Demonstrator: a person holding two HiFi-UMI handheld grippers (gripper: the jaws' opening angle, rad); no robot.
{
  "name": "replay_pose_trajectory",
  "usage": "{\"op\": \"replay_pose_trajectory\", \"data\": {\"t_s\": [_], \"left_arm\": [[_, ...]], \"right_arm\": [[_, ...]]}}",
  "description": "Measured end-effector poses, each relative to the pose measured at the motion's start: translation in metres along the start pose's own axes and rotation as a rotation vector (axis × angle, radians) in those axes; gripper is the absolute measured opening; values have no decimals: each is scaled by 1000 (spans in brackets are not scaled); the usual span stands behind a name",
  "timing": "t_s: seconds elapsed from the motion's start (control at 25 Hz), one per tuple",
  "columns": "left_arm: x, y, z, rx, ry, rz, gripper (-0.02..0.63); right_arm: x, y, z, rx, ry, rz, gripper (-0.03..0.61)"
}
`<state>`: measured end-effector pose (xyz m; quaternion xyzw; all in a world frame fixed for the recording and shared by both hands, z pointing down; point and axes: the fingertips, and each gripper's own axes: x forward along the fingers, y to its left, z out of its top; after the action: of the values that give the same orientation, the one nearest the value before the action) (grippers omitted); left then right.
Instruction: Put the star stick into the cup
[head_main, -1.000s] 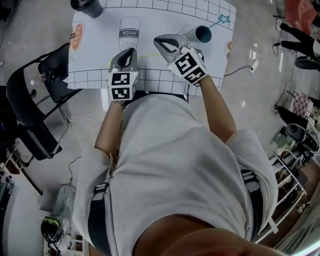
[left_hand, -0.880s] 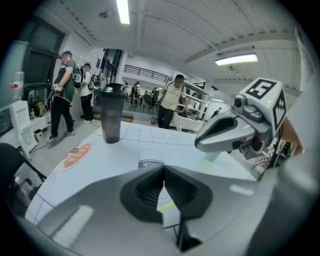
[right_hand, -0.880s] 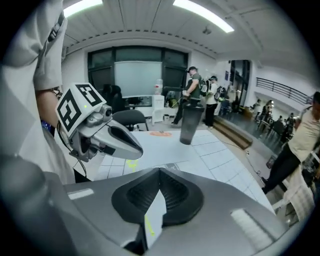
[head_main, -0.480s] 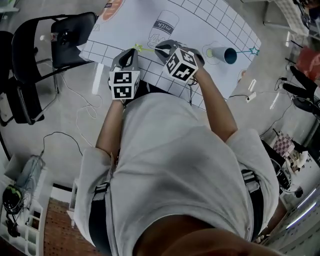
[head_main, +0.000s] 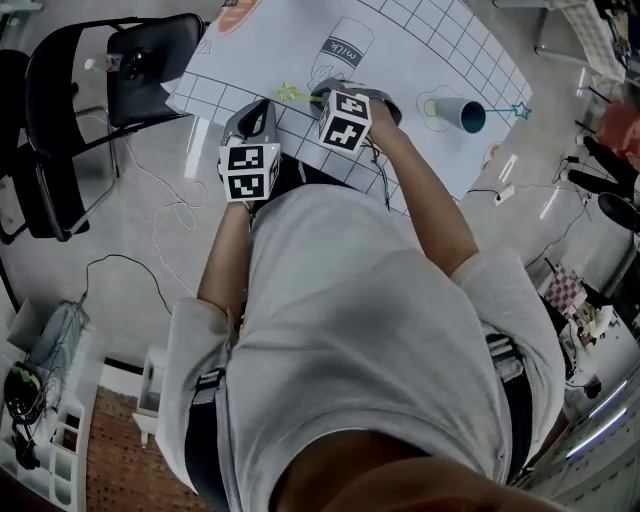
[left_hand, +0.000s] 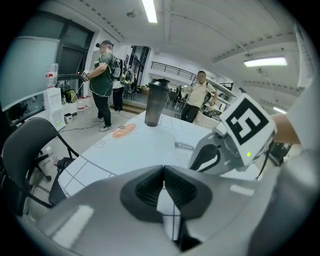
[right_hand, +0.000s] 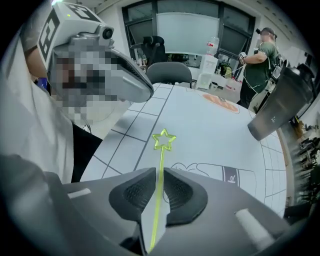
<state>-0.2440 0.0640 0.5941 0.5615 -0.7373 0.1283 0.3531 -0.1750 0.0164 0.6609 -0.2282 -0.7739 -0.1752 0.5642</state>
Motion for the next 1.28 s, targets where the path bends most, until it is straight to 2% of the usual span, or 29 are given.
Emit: {"op": "replay_pose_trajectory", "data": {"t_s": [0.24,0.32,0.52,0.76,1.12,1.28], "left_arm": [[6,-3,5,15,3,-23,5],[7,-5,7,22,2,-29,5],[10,-15,19,47,-11,-53,5],[15,-32,39,91,-40,-91,5],[34,-87,61,189,-39,-216,5],[43,-114,70,247,-36,-277,5]], "right_arm": [[2,-3,0,40,10,-3,49],[1,-5,1,48,-5,-19,18],[-5,-8,-5,117,-65,-49,18],[-36,-32,-14,350,-227,-141,17],[-97,-63,-52,672,-458,-287,18],[-135,-75,-71,859,-633,-353,18]]}}
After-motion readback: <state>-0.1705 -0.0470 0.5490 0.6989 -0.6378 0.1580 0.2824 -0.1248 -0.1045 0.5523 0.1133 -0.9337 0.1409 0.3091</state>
